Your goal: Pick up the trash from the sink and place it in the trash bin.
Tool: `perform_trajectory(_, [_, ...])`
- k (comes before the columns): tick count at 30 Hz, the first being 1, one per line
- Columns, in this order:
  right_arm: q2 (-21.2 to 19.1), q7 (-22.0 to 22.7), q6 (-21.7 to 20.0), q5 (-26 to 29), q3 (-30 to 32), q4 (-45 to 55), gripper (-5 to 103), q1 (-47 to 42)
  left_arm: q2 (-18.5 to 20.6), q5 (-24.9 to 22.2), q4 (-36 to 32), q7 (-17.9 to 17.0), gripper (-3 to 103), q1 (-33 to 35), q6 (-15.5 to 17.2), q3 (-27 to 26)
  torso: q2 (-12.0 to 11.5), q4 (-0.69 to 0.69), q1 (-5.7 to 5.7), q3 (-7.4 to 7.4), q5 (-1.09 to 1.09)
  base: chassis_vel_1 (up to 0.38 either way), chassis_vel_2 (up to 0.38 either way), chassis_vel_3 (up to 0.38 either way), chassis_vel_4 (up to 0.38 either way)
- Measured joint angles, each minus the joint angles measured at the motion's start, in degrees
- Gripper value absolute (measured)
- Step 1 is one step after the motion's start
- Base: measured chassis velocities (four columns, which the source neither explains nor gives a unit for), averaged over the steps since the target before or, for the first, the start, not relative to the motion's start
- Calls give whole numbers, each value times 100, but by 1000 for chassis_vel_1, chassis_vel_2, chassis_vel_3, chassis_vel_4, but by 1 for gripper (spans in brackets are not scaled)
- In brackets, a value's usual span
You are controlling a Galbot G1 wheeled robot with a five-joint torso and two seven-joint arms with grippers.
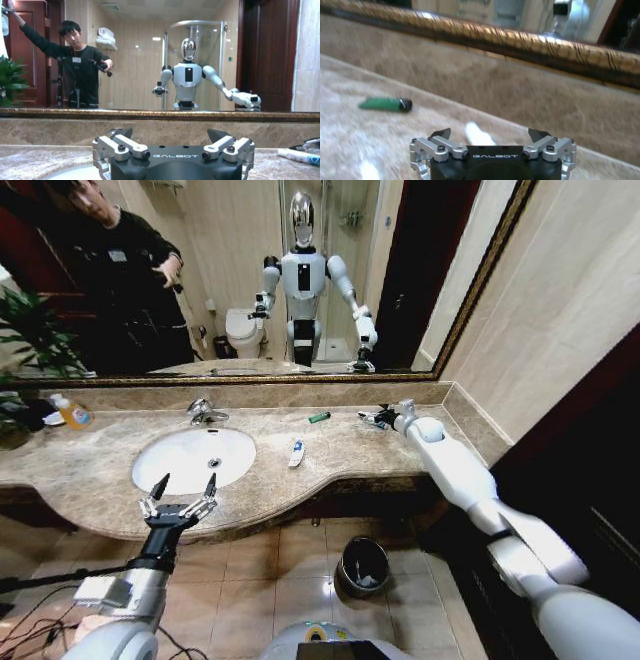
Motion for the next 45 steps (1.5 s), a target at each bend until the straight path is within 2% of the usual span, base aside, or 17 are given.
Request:
perform_trajectory(4, [-14, -339, -141, -312, 77, -237, 100, 111, 0, 0, 0, 0, 100, 0, 0, 0, 0, 0, 0, 0, 0, 0, 0, 0, 0])
perform_trajectory(5, [-50, -750, -286, -598, 154, -386, 100, 182, 0, 0, 0, 0, 100, 0, 0, 0, 0, 0, 0, 0, 0, 0, 0, 0, 0])
perform_trajectory(6, [-66, -849, -300, -657, 158, -441, 100, 204, 0, 0, 0, 0, 100, 0, 0, 0, 0, -1, -1, 0, -1, 0, 0, 0, 0])
perform_trajectory(20, [-67, -1094, -304, -637, 160, -981, 102, 399, 0, 0, 0, 0, 100, 0, 0, 0, 0, -1, -1, 0, 0, 0, 0, 0, 0])
perform_trajectory(23, [-88, -1139, -312, -604, 170, -921, 89, 342, 0, 0, 0, 0, 100, 0, 0, 0, 0, -1, -1, 0, 0, 0, 0, 0, 0])
perform_trajectory(24, [-88, -1139, -312, -604, 170, -921, 89, 342, 0, 0, 0, 0, 100, 0, 0, 0, 0, -1, -1, 0, 0, 0, 0, 0, 0])
perform_trajectory(27, [-104, -1153, -316, -597, 171, -871, 73, 301, 0, 0, 0, 0, 100, 0, 0, 0, 1, -1, -1, 0, 0, 0, 0, 0, 0])
perform_trajectory(30, [-114, -1154, -317, -595, 168, -841, 67, 275, 0, 0, 0, 0, 100, 0, 0, 0, 1, -1, -1, 0, -1, 0, 0, 0, 0])
perform_trajectory(31, [-117, -1153, -307, -589, 158, -830, 56, 263, 0, 0, 0, 0, 100, 0, 0, 0, 1, -1, -1, 0, 0, 0, 0, 0, 0])
perform_trajectory(36, [-118, -1129, -274, -531, 147, -829, 46, 263, 0, 0, 0, 0, 100, 0, 0, 0, 1, -1, -1, 0, -1, 0, 0, 0, 0])
perform_trajectory(37, [-120, -1107, -271, -496, 146, -810, 35, 263, 0, 0, 0, 0, 100, 0, 0, 0, 1, -1, -1, 0, 0, 0, 0, 0, 0])
perform_trajectory(39, [-131, -1093, -269, -474, 146, -783, 35, 263, 0, 0, 0, 0, 100, 0, 0, 0, 1, 0, -1, 0, 0, 0, 0, 0, 0])
perform_trajectory(42, [-197, -1038, -265, -393, 142, -625, 26, 197, 0, 0, 0, 0, 100, 0, 0, 0, 1, 0, -1, 0, -1, 0, 0, 0, 0])
perform_trajectory(45, [-280, -988, -285, -290, 142, -424, 26, 93, 0, 0, 0, 0, 100, 0, 0, 0, 1, 0, -1, 0, 0, 0, 0, 0, 0])
